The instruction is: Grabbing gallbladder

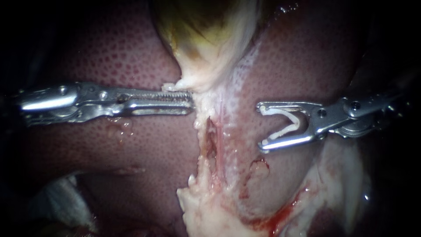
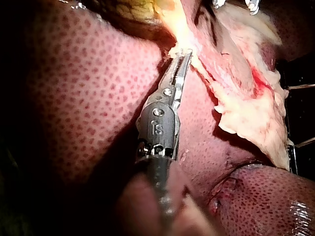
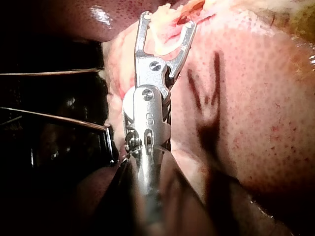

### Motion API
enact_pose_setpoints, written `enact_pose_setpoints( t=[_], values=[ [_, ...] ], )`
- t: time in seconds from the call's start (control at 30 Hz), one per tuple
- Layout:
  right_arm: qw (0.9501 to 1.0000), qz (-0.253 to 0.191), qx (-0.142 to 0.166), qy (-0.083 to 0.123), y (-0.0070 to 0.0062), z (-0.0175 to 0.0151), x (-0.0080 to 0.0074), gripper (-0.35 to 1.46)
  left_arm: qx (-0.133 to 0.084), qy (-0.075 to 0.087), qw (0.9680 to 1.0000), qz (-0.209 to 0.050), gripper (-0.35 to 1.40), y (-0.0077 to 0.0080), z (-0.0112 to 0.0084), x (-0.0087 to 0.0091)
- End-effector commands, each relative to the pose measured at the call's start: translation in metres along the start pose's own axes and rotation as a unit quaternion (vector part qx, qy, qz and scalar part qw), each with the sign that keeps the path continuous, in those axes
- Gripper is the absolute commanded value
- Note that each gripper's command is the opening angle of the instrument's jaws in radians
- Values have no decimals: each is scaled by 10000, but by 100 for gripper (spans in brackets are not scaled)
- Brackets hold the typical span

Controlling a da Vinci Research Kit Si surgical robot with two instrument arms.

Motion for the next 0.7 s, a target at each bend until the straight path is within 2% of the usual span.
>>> enact_pose_setpoints(
  t=[0.03,0.2,0.37,0.53,0.7],
  values=[
    [10000,0,0,0,0,0,0,59,-16,6,10000,6,31,1,-3,0],
    [10000,27,1,1,0,0,-1,59,-65,1,10000,20,61,8,-30,-7],
    [10000,27,2,1,0,0,-1,59,-4,-3,10000,28,68,2,-58,-12],
    [10000,26,2,1,-1,0,-1,59,89,29,10000,-32,68,-4,-70,7],
    [10000,27,-1,1,0,0,-1,59,145,196,9997,67,62,-6,-59,33]
  ],
)
